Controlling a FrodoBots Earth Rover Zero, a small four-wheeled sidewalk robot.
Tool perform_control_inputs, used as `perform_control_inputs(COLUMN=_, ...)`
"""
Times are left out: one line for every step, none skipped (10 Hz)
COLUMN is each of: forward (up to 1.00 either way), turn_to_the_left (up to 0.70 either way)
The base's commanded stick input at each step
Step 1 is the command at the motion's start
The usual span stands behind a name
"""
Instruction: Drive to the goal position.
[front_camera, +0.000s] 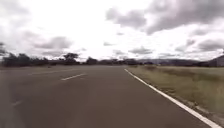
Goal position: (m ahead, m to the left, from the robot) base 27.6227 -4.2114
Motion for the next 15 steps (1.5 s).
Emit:
perform_control_inputs(forward=0.45, turn_to_the_left=0.0)
perform_control_inputs(forward=0.45, turn_to_the_left=0.0)
perform_control_inputs(forward=0.45, turn_to_the_left=0.0)
perform_control_inputs(forward=0.45, turn_to_the_left=0.0)
perform_control_inputs(forward=0.45, turn_to_the_left=0.0)
perform_control_inputs(forward=0.45, turn_to_the_left=0.0)
perform_control_inputs(forward=0.45, turn_to_the_left=0.0)
perform_control_inputs(forward=0.45, turn_to_the_left=0.0)
perform_control_inputs(forward=0.45, turn_to_the_left=0.0)
perform_control_inputs(forward=0.45, turn_to_the_left=0.0)
perform_control_inputs(forward=0.45, turn_to_the_left=0.0)
perform_control_inputs(forward=0.45, turn_to_the_left=0.0)
perform_control_inputs(forward=0.45, turn_to_the_left=0.0)
perform_control_inputs(forward=0.45, turn_to_the_left=0.0)
perform_control_inputs(forward=0.45, turn_to_the_left=0.0)
